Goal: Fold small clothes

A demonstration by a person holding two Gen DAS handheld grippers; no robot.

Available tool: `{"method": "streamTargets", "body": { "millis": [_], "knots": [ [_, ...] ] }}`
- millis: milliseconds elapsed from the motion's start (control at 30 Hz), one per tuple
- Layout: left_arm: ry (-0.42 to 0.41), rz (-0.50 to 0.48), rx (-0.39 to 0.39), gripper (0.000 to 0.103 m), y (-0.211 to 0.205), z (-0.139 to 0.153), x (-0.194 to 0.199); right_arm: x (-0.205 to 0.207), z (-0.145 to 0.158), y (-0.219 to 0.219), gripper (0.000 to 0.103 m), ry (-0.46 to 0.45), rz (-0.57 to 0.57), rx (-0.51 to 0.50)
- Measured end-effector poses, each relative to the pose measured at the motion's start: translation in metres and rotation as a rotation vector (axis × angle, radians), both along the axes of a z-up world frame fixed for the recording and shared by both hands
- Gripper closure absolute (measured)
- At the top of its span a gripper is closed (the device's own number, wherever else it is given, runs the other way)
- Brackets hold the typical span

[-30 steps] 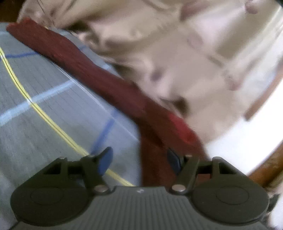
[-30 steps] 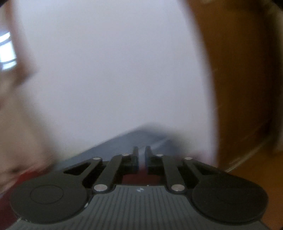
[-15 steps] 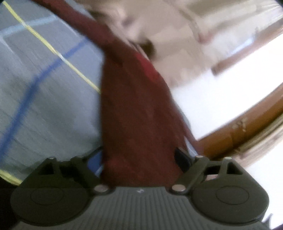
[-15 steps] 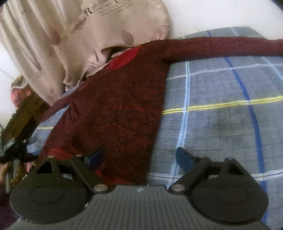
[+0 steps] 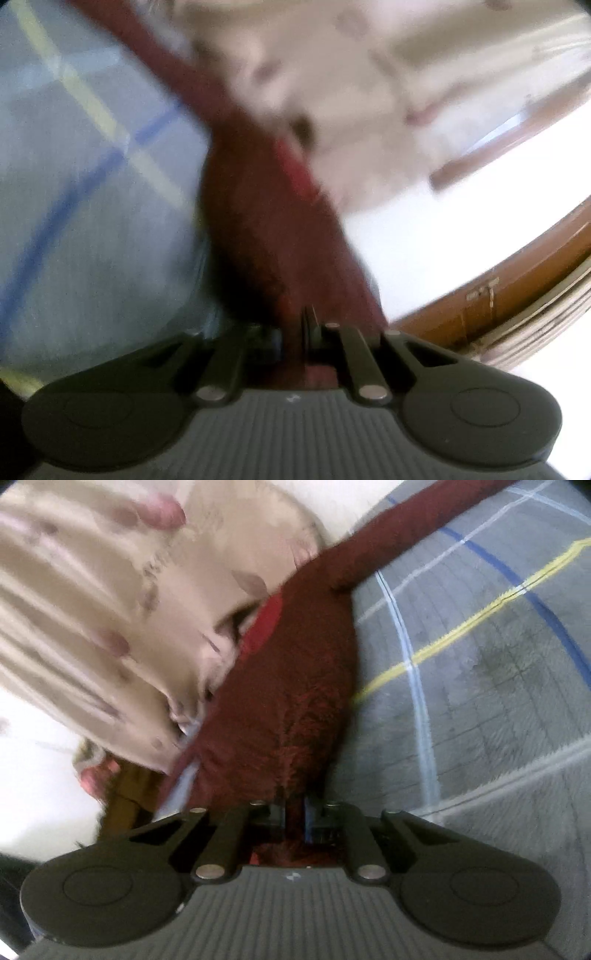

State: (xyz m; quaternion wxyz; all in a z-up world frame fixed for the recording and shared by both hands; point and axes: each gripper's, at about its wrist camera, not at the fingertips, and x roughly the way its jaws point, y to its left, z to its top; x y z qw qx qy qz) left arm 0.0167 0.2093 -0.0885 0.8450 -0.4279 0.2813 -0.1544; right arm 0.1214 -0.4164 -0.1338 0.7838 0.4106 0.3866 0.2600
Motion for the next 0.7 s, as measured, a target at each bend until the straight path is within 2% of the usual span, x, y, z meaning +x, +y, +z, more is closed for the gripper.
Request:
{"method": "streamTargets", "body": {
  "millis": [100,167,267,300,400,433,467,500,533,567,600,633,700],
  "knots": [
    [-0.049,0.024,0.047,0.094,0.017,0.035,-0.009,-0.019,0.018,-0.007,0.089,-0.019,-0.034,0.071],
    [-0.03,0.01,0.051,0.094,0.026,0.043,-0.016,-0.035,0.027,-0.01,0.091,-0.027,-0.041,0.103],
    [0.058,-0.01,0.131,0.094,0.023,0.028,-0.029,-0.058,0.021,-0.009,0.092,0.022,-0.054,0.124],
    [0.079,-0.004,0.126,0.094,0.024,0.02,-0.033,-0.065,0.016,-0.008,0.092,0.044,-0.057,0.122],
    [0.057,0.078,0.117,0.093,0.033,0.011,-0.046,-0.076,-0.006,-0.008,0.092,0.091,-0.071,0.077],
    [0.044,0.09,0.104,0.09,0.035,0.011,-0.045,-0.076,-0.008,-0.01,0.091,0.086,-0.085,0.053],
    [0.041,0.102,0.098,0.084,0.037,0.013,-0.044,-0.075,-0.006,-0.014,0.087,0.068,-0.096,0.038],
    [0.042,0.114,0.109,0.066,0.037,0.014,-0.041,-0.072,0.0,-0.017,0.084,0.036,-0.092,0.015],
    [0.039,0.115,0.127,0.038,0.037,0.014,-0.038,-0.067,0.007,-0.018,0.071,0.005,-0.076,-0.028],
    [0.037,0.1,0.139,0.026,0.035,0.013,-0.033,-0.063,0.013,-0.017,0.047,-0.016,-0.074,-0.075],
    [0.039,0.084,0.147,0.02,0.033,0.012,-0.032,-0.058,0.018,-0.016,0.035,-0.032,-0.081,-0.106],
    [0.038,0.07,0.153,0.02,0.029,0.011,-0.026,-0.054,0.02,-0.014,0.018,-0.045,-0.071,-0.117],
    [0.033,0.025,0.162,0.02,0.021,0.003,-0.017,-0.041,0.018,-0.01,0.017,-0.049,-0.045,-0.129]
  ]
}}
